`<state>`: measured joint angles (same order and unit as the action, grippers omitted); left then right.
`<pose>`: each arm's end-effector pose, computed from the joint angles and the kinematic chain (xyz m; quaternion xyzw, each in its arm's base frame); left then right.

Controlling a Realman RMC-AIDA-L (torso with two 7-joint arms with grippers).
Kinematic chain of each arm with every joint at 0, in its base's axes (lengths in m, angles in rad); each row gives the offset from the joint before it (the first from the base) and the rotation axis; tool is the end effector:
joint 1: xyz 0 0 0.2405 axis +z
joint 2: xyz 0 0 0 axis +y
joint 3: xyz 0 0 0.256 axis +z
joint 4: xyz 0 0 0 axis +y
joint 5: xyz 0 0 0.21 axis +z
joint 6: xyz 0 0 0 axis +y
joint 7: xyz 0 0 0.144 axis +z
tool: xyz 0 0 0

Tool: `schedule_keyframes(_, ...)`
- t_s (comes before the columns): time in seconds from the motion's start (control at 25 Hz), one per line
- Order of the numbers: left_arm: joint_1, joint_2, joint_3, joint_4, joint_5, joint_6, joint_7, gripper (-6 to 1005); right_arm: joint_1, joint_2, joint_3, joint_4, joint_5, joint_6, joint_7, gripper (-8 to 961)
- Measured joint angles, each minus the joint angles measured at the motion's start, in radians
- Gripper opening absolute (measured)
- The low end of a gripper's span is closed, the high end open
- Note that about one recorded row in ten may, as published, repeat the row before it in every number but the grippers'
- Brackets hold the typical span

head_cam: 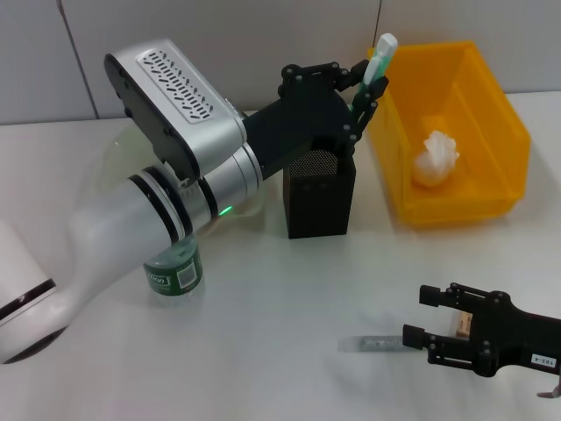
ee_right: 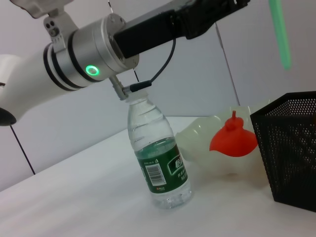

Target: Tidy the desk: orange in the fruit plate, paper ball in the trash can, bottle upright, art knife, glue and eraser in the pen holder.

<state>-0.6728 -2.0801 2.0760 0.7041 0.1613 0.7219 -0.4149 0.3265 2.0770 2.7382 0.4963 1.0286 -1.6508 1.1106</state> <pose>-0.0958 0.3774 -0.1018 -0.8858 0.0109 -0.3453 0.3098 0.3362 0.2454 -0.0039 -0.9016 0.2705 0.2813 0.1863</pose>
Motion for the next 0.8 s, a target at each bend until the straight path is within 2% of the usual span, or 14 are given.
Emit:
schedule_keyframes(0.48, 0.011, 0.0, 0.011, 0.03, -0.037, 0.016, 0.017, 187, -0.001, 0.0, 0.0, -0.009, -0.002, 0.014, 0.0, 770)
schedule_keyframes(0.52, 0.009, 0.0, 0.018, 0.034, -0.082, 0.01, 0.018, 187, -0.001, 0.0, 0.0, -0.01, -0.002, 0.014, 0.0, 770)
schedule_keyframes(0.8, -0.013, 0.0, 0.036, 0.035, -0.099, -0.064, 0.022, 187, 0.001, 0.0, 0.0, -0.012, -0.002, 0.015, 0.0, 771)
